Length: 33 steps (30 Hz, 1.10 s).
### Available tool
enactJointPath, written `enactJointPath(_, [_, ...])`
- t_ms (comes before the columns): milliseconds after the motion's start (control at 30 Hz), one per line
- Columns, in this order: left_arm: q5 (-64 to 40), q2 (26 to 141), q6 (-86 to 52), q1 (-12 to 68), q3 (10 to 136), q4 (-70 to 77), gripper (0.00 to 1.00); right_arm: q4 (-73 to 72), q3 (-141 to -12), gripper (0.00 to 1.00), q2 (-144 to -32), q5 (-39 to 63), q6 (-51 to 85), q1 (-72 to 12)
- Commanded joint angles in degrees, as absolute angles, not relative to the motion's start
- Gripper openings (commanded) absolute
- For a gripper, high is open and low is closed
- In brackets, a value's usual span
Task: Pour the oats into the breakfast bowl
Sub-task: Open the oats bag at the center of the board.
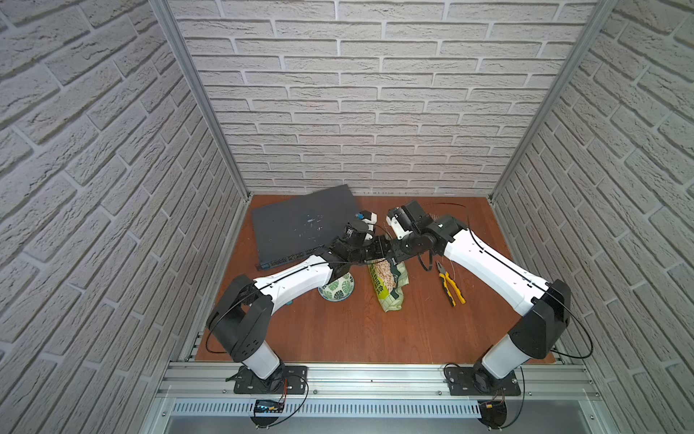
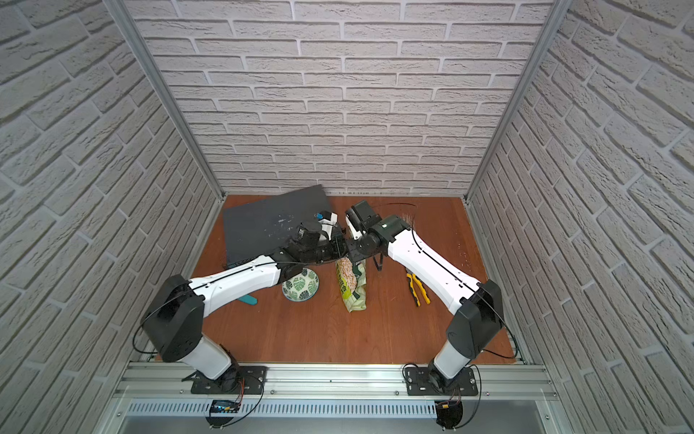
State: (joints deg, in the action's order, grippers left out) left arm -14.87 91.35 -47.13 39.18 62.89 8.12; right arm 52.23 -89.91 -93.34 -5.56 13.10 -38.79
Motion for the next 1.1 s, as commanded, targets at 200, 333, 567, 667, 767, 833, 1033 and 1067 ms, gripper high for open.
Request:
enactJointPath(200, [-11.6,89.2,-42.6,39.9,66.2,-2.8,0.0,47.2,-88.9,0.03,-89.2,-19.8,14.2,-37.4])
enactJointPath(333, [-10.9,88.1,-42.1,39.9,66.8,-5.7,0.0,45.7,-88.7,0.03,-88.9,-20.6,14.6,-37.2])
enactJointPath(567, [-9.4,85.3,-38.2,39.8,70.5,-14.6,0.0,46.7,-89.8,0.03,-89.7,-17.2,13.3,-35.8])
enactJointPath(667, [-9.4,84.5,-35.9,39.6,73.1,-20.0,0.0,47.4,-90.5,0.03,-89.8,-15.7,10.9,-35.7])
enactJointPath(767, [-9.9,84.4,-34.5,39.5,75.3,-24.3,0.0,48.2,-90.9,0.03,-90.2,-14.4,9.4,-35.6])
enactJointPath(833, [-9.1,84.7,-33.4,39.5,77.1,-28.3,0.0,49.1,-91.2,0.03,-90.5,-15.2,9.1,-35.6])
enactJointPath(1033, [-4.4,83.9,-31.1,39.4,79.6,-35.7,0.0,48.0,-90.0,0.03,-89.0,-14.9,9.2,-35.6])
enactJointPath(1067, [-4.0,83.6,-30.9,39.4,79.6,-35.8,0.0,47.6,-89.9,0.03,-88.6,-13.5,9.1,-35.6])
